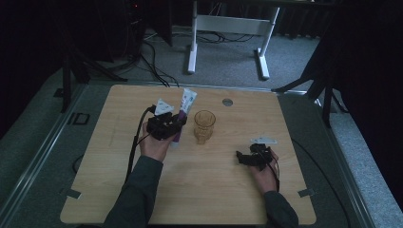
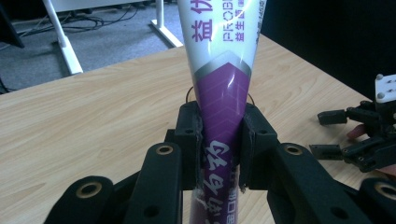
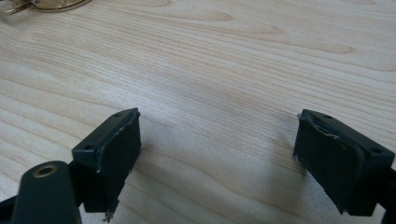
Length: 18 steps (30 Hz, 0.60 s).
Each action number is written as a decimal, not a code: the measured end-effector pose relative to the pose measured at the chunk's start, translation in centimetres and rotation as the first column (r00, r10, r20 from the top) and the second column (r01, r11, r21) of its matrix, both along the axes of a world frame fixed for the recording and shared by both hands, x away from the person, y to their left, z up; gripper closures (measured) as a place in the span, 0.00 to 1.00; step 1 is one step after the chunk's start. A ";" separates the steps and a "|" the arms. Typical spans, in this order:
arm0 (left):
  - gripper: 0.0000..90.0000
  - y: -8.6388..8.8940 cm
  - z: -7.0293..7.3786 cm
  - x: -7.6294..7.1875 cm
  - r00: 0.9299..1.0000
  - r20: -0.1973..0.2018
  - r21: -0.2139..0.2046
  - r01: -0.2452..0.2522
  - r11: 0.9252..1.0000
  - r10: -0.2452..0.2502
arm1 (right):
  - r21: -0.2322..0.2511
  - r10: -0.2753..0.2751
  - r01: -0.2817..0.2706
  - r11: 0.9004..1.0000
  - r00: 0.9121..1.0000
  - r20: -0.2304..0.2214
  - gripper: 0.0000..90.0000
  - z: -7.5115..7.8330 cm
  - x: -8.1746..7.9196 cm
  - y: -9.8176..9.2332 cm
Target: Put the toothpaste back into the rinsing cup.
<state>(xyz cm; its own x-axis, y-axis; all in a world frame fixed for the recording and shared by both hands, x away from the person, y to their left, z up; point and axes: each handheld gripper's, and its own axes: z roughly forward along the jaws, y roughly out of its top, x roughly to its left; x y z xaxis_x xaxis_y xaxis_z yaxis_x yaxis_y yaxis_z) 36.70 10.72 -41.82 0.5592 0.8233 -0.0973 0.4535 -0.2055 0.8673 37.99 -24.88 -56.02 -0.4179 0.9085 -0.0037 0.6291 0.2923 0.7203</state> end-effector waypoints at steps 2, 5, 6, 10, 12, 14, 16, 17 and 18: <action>0.81 0.0 0.1 0.1 1.000 0.001 -0.001 0.000 1.000 0.000 | -0.001 0.000 0.000 1.000 1.000 0.001 0.16 0.0 0.0 0.0; 0.81 -0.1 0.4 0.2 1.000 0.004 -0.005 0.004 1.000 -0.004 | -0.001 0.000 0.000 1.000 1.000 0.000 0.16 0.0 0.0 0.0; 0.81 -0.1 0.5 0.3 1.000 0.006 -0.004 0.005 1.000 -0.005 | 0.000 0.000 0.000 1.000 1.000 0.000 0.16 0.0 0.0 0.0; 0.81 -0.3 0.9 0.4 1.000 0.013 -0.007 0.009 1.000 -0.009 | -0.001 0.000 0.000 1.000 1.000 0.001 0.16 0.0 0.0 0.0; 0.81 -0.3 1.1 0.6 1.000 0.015 -0.015 0.014 1.000 -0.014 | -0.001 0.000 0.000 1.000 1.000 0.001 0.16 0.0 0.0 0.0; 0.81 -0.3 1.2 0.6 1.000 0.016 -0.015 0.014 1.000 -0.014 | -0.001 0.000 0.000 1.000 1.000 0.001 0.16 0.0 0.0 0.0; 0.81 -0.4 1.3 0.7 1.000 0.018 -0.018 0.016 1.000 -0.016 | 0.000 0.000 0.000 1.000 1.000 0.001 0.16 0.0 0.0 0.0; 0.81 -0.5 1.4 0.8 1.000 0.018 -0.018 0.017 1.000 -0.016 | 0.000 0.000 0.000 1.000 1.000 0.001 0.16 0.0 0.0 0.0; 0.81 -0.5 1.4 0.8 1.000 0.021 -0.019 0.017 1.000 -0.017 | -0.001 0.000 0.000 1.000 1.000 0.001 0.16 0.0 0.0 0.0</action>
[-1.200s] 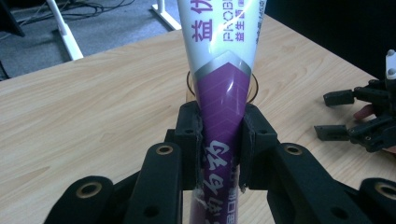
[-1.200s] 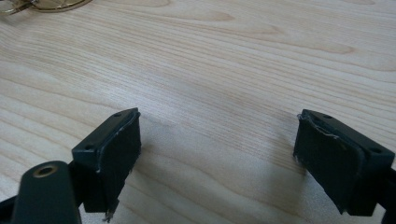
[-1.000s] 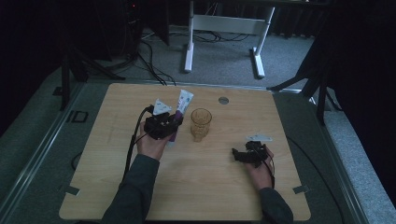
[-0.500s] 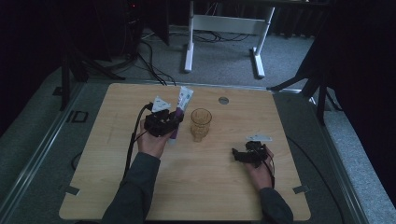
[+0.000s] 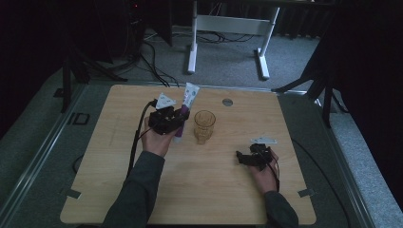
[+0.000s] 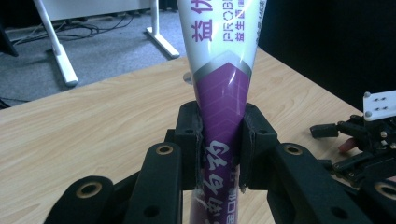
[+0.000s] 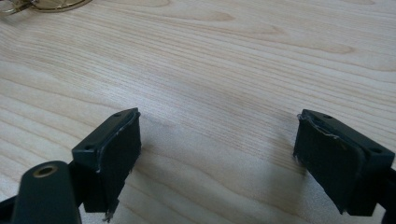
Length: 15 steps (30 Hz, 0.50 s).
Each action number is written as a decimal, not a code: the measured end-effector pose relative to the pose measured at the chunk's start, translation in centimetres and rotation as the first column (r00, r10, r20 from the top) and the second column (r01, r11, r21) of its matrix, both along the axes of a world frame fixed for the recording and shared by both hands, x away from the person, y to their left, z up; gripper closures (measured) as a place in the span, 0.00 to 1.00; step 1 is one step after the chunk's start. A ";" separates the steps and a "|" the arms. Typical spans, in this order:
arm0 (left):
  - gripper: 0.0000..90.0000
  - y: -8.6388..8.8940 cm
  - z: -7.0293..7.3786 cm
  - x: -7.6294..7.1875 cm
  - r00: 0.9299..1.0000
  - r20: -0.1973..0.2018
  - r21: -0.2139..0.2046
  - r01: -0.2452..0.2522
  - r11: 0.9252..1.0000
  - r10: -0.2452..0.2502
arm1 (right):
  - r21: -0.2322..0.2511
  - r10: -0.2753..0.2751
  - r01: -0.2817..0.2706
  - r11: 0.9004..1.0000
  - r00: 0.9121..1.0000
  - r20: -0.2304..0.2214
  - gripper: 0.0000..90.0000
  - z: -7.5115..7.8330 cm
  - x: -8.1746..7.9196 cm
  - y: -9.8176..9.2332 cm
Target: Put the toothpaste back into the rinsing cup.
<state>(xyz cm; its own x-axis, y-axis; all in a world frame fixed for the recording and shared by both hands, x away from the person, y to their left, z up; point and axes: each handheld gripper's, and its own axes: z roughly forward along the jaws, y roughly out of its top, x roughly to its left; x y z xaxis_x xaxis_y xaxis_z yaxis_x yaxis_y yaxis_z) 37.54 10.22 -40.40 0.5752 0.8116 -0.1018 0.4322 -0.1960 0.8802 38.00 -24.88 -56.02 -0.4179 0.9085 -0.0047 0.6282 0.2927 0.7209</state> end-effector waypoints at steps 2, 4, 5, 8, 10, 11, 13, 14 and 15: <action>0.81 -0.1 0.1 0.1 1.000 0.003 -0.001 0.001 1.000 -0.001 | 0.000 0.000 0.000 1.000 1.000 0.000 0.16 0.0 0.0 0.0; 0.81 -0.2 0.2 0.2 1.000 0.007 -0.007 0.002 1.000 -0.002 | 0.000 0.000 0.000 1.000 1.000 0.000 0.16 0.0 0.0 0.0; 0.81 -0.2 0.2 0.2 1.000 0.007 -0.007 0.002 1.000 -0.002 | 0.000 0.000 0.000 1.000 1.000 0.000 0.16 0.0 0.0 0.0; 0.81 -0.3 0.2 0.4 1.000 0.016 -0.028 0.001 1.000 -0.001 | 0.000 0.000 0.000 1.000 1.000 0.000 0.16 0.0 0.0 0.0; 0.81 -0.4 0.2 0.5 1.000 0.017 -0.030 0.001 1.000 -0.001 | 0.000 0.000 0.000 1.000 1.000 -0.001 0.16 0.0 0.0 0.0; 0.81 -0.4 0.2 0.5 1.000 0.017 -0.030 0.001 1.000 -0.001 | 0.000 0.000 0.000 1.000 1.000 -0.001 0.16 0.0 0.0 0.0; 0.81 -0.5 0.1 0.7 1.000 0.018 -0.035 0.000 0.999 0.000 | 0.000 0.000 0.000 1.000 1.000 -0.001 0.16 0.0 0.0 0.0; 0.81 -0.5 0.1 0.8 1.000 0.019 -0.036 -0.001 0.999 0.002 | 0.000 0.000 0.000 1.000 1.000 -0.001 0.16 0.0 0.0 0.0; 0.81 -0.5 0.1 0.8 1.000 0.019 -0.036 -0.001 0.999 0.002 | 0.000 0.000 0.000 1.000 1.000 -0.001 0.16 0.0 0.0 0.0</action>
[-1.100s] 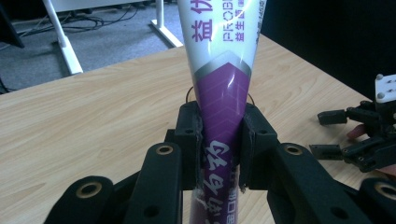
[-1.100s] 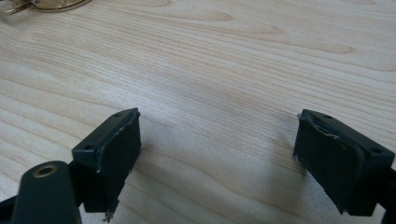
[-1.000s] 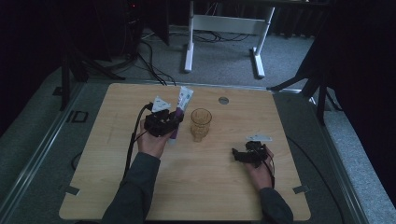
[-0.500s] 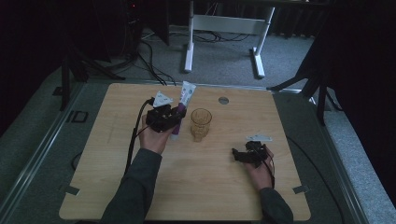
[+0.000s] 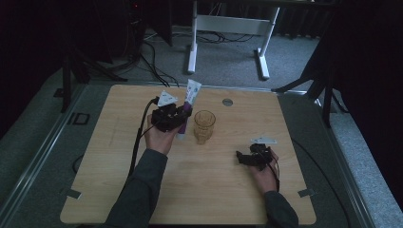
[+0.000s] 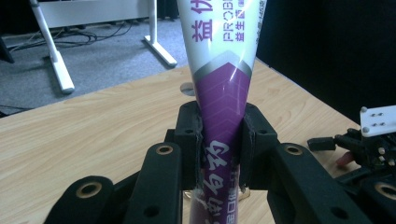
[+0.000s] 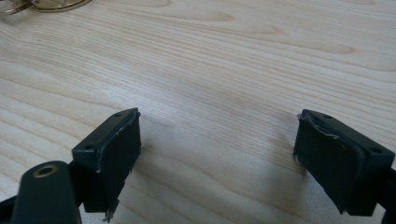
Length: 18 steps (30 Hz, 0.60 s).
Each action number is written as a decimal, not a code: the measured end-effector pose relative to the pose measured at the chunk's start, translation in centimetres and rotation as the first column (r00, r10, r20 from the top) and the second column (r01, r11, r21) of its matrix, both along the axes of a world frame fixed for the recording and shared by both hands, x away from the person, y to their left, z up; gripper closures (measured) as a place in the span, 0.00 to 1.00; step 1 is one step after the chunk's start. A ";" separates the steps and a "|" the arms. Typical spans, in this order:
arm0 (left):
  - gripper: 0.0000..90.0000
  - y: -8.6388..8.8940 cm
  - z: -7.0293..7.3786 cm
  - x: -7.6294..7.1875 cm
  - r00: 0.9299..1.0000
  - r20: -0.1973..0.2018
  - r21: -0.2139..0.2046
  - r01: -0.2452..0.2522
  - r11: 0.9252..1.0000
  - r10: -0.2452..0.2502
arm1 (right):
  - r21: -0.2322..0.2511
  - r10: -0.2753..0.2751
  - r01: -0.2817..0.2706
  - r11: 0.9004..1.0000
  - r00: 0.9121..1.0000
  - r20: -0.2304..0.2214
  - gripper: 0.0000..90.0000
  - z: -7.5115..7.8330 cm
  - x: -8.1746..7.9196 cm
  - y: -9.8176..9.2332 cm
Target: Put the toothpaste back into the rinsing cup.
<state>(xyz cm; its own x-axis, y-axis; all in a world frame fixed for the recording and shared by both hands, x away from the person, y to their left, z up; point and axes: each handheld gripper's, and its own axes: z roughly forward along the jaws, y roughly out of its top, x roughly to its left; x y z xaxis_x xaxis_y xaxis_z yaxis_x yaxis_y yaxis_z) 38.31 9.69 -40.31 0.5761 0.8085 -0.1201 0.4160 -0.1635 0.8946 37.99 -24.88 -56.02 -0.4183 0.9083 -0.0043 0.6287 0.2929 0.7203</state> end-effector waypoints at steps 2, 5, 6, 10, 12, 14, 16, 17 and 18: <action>0.81 -0.1 0.0 0.2 1.000 0.004 -0.007 -0.003 1.000 0.003 | 0.000 0.000 0.000 1.000 1.000 0.000 0.16 0.0 0.0 0.0; 0.81 -0.2 0.1 0.5 1.000 0.013 -0.027 -0.005 1.000 0.005 | 0.000 0.000 0.000 1.000 1.000 0.000 0.16 0.0 0.0 0.0; 0.81 -0.2 0.2 0.5 1.000 0.016 -0.026 -0.004 1.000 0.004 | 0.000 0.000 0.000 1.000 1.000 0.000 0.16 0.0 0.0 0.0; 0.80 -0.5 0.3 0.6 1.000 0.021 -0.037 -0.005 0.999 0.006 | -0.001 0.000 0.000 1.000 1.000 -0.001 0.16 0.0 0.0 0.0; 0.80 -0.6 0.4 0.7 1.000 0.027 -0.047 -0.006 0.999 0.007 | 0.000 0.000 0.000 1.000 1.000 0.000 0.16 0.0 0.0 0.0; 0.80 -0.7 0.5 0.7 0.999 0.033 -0.052 -0.006 0.999 0.008 | -0.001 0.000 0.000 1.000 1.000 0.000 0.16 0.0 0.0 0.0; 0.81 -0.9 0.6 0.8 0.999 0.038 -0.056 -0.006 0.998 0.009 | 0.000 0.000 0.000 1.000 1.000 -0.001 0.16 0.0 0.0 0.0; 0.80 -1.0 0.6 0.8 0.999 0.040 -0.058 -0.006 0.998 0.008 | 0.000 0.000 0.000 1.000 1.000 0.000 0.16 0.0 0.0 0.0; 0.80 -1.0 0.7 0.9 0.999 0.044 -0.061 -0.005 0.998 0.008 | 0.000 0.000 0.000 1.000 1.000 -0.001 0.16 0.0 0.0 0.0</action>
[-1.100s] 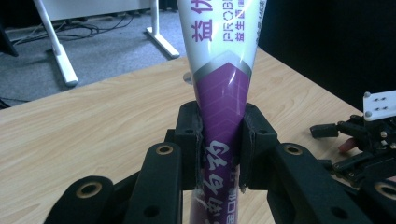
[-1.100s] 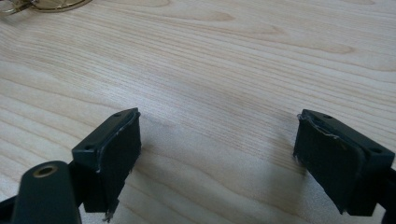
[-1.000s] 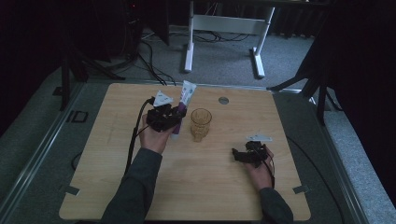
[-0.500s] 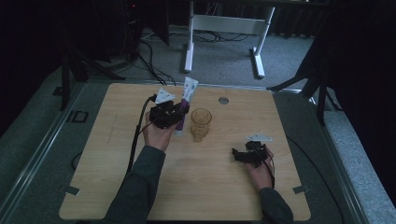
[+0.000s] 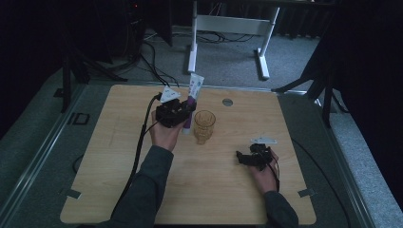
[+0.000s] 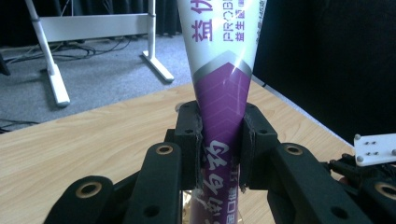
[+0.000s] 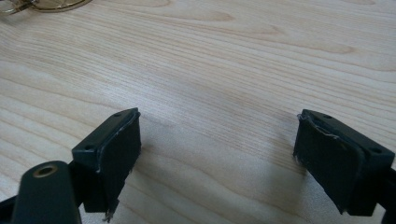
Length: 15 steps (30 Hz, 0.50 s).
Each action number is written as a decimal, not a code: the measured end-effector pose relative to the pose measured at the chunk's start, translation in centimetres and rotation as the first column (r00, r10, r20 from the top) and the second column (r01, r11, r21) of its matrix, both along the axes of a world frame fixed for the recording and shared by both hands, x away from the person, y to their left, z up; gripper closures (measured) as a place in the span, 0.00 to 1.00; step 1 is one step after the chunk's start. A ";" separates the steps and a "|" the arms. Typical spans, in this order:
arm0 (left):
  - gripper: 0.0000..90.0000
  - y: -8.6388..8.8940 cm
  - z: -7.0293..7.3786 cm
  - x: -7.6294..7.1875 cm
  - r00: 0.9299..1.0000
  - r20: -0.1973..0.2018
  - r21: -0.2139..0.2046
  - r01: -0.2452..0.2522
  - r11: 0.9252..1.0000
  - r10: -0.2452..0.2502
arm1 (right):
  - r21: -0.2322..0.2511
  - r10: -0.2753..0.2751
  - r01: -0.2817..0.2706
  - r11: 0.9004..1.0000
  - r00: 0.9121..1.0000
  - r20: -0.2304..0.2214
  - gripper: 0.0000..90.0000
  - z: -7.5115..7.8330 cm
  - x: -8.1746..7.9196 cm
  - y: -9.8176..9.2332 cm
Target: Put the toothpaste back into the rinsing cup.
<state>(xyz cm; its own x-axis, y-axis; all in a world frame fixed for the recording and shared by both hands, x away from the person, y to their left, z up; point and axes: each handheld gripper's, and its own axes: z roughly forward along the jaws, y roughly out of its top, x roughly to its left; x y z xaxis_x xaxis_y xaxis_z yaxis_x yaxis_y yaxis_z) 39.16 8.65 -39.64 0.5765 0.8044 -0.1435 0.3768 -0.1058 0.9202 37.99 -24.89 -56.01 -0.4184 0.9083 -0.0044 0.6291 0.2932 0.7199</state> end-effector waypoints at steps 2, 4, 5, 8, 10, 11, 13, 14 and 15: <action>0.80 0.0 0.0 0.0 1.000 0.003 -0.004 0.001 1.000 -0.001 | 0.000 0.000 0.000 1.000 1.000 0.000 0.16 0.0 0.0 0.0; 0.81 -0.1 -0.1 0.1 1.000 0.004 -0.010 0.000 1.000 0.000 | 0.000 0.000 0.000 1.000 1.000 0.000 0.16 0.0 0.0 0.0; 0.81 -0.1 -0.1 0.1 1.000 0.003 -0.011 0.000 1.000 0.000 | 0.000 0.000 0.000 1.000 1.000 0.000 0.16 0.0 0.0 0.0; 0.81 -0.2 -0.1 0.2 1.000 0.002 -0.013 -0.001 1.000 0.001 | 0.000 0.000 0.000 1.000 1.000 0.000 0.16 0.0 0.0 0.0; 0.81 -0.3 -0.2 0.3 1.000 0.003 -0.022 -0.003 1.000 0.004 | 0.000 0.000 0.000 1.000 1.000 0.000 0.16 0.0 0.0 0.0; 0.81 -0.3 -0.2 0.4 1.000 0.004 -0.024 -0.004 1.000 0.004 | 0.000 0.000 0.000 1.000 1.000 0.000 0.16 0.0 0.0 0.0; 0.81 -0.3 -0.2 0.4 1.000 0.003 -0.029 -0.005 1.000 0.005 | 0.000 0.000 0.000 1.000 1.000 0.001 0.16 0.0 0.0 0.0; 0.81 -0.3 -0.2 0.4 1.000 0.003 -0.029 -0.005 1.000 0.005 | 0.000 0.000 0.000 1.000 1.000 0.001 0.16 0.0 0.0 0.0; 0.81 -0.3 -0.3 0.5 1.000 0.005 -0.034 -0.008 0.999 0.008 | 0.000 0.000 0.000 1.000 1.000 0.001 0.16 0.0 0.0 0.0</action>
